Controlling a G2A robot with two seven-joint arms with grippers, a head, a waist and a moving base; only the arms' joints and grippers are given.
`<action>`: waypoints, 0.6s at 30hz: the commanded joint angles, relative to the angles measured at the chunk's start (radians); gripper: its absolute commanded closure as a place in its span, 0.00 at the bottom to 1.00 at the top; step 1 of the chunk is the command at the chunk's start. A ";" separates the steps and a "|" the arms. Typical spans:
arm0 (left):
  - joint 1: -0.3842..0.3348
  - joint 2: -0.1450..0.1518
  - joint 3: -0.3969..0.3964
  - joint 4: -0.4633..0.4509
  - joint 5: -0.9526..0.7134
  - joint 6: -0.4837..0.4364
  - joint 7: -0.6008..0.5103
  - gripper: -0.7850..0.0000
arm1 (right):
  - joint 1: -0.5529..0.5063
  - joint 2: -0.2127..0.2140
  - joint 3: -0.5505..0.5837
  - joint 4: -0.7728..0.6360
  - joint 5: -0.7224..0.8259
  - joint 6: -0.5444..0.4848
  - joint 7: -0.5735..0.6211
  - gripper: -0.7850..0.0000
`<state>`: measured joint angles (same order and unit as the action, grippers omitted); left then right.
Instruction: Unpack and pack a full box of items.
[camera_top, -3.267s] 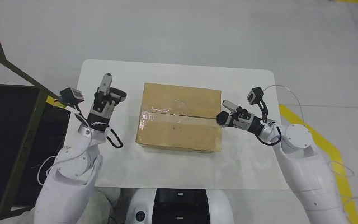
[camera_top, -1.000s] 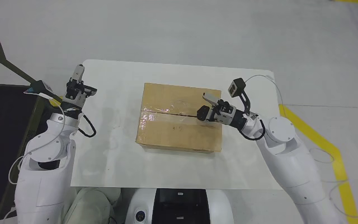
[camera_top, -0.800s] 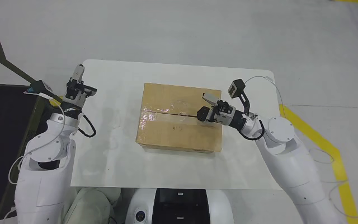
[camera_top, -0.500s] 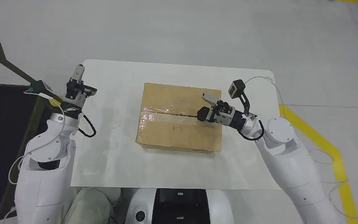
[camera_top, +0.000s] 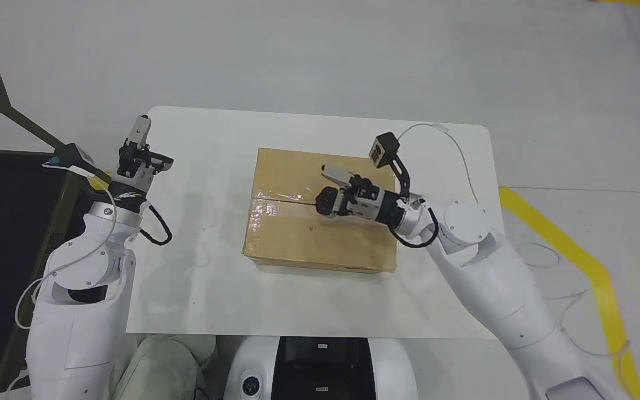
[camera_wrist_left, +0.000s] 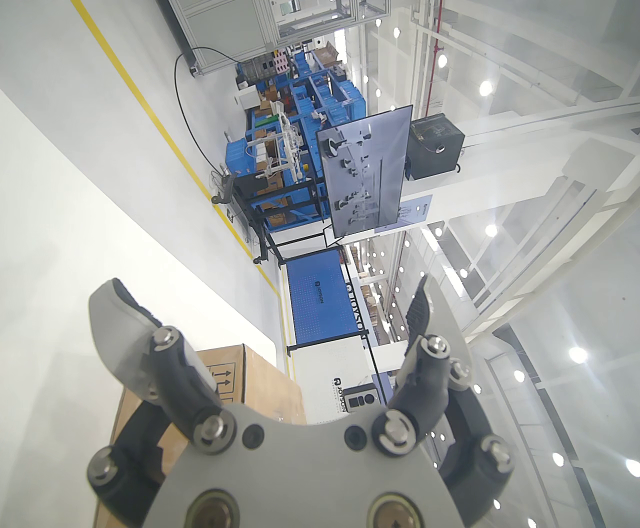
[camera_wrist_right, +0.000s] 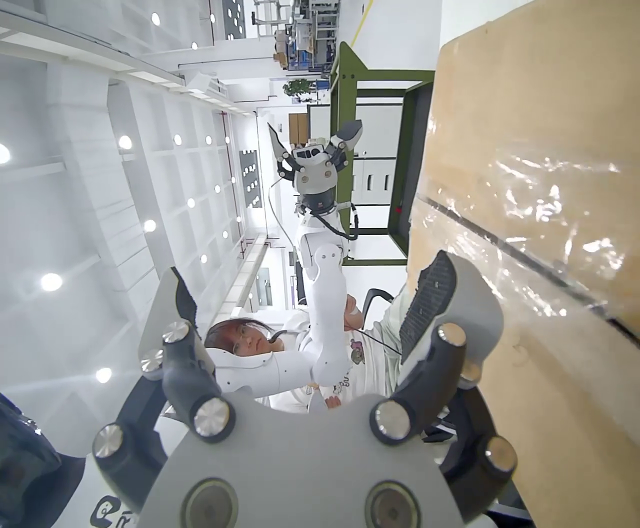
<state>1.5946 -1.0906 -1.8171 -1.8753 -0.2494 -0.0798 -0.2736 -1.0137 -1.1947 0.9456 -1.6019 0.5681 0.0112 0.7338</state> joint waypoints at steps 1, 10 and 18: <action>0.000 0.000 0.000 0.000 0.000 0.000 0.000 0.00 | 0.011 -0.008 -0.016 0.015 0.010 -0.009 -0.010 0.00; 0.000 0.000 0.000 0.000 0.000 0.000 0.000 0.00 | 0.013 -0.010 -0.020 0.017 0.012 -0.011 -0.011 0.00; 0.000 0.000 0.000 0.000 0.000 0.000 0.000 0.00 | 0.045 -0.030 -0.067 0.021 0.035 -0.008 -0.018 0.00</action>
<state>1.5946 -1.0906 -1.8171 -1.8753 -0.2494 -0.0798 -0.2736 -0.9926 -1.2169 0.8990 -1.5920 0.6029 -0.0086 0.7110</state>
